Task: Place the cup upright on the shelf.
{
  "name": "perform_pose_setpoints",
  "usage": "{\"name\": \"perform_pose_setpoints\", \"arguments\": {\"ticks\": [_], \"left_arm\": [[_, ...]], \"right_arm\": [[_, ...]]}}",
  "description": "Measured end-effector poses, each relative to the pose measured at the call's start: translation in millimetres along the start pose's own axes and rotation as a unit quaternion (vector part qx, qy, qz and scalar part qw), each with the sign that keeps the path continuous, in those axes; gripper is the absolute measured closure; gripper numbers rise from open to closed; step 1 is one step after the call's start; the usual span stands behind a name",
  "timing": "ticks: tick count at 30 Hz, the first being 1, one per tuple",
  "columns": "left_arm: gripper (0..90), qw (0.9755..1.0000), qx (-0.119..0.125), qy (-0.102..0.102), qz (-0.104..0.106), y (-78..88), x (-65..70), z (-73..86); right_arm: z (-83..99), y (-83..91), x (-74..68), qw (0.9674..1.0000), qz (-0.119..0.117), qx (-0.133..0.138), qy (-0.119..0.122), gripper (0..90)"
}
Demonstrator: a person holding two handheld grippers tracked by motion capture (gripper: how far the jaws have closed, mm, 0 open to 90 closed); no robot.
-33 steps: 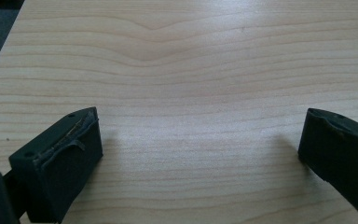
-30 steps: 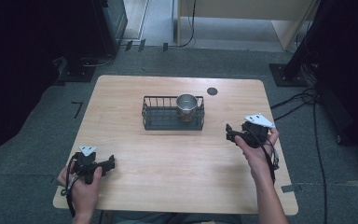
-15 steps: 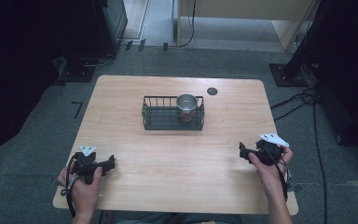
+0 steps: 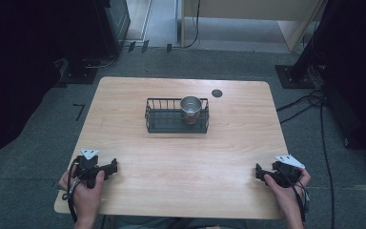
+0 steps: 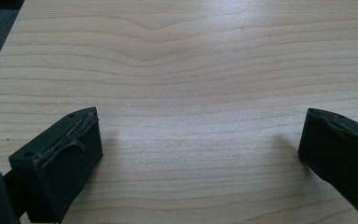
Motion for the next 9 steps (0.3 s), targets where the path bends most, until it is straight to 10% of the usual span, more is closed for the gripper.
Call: {"name": "perform_pose_setpoints", "arguments": {"ticks": [9], "left_arm": [[0.0,1.0000,0.000,0.000,0.000,0.0,0.0,0.0]], "right_arm": [[5.7,-0.9,1.6,0.9999,-0.001,-0.005,-0.011,0.0]]}}
Point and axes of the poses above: each handheld gripper's, and its own axes: y roughly backward along the jaws, z roughly out of its underside, x roughly to its right, the point moved 5 cm from there along -y, roughly forward along the jaws, and after that the axes turned 4 degrees about z, right-handed, at the moved point
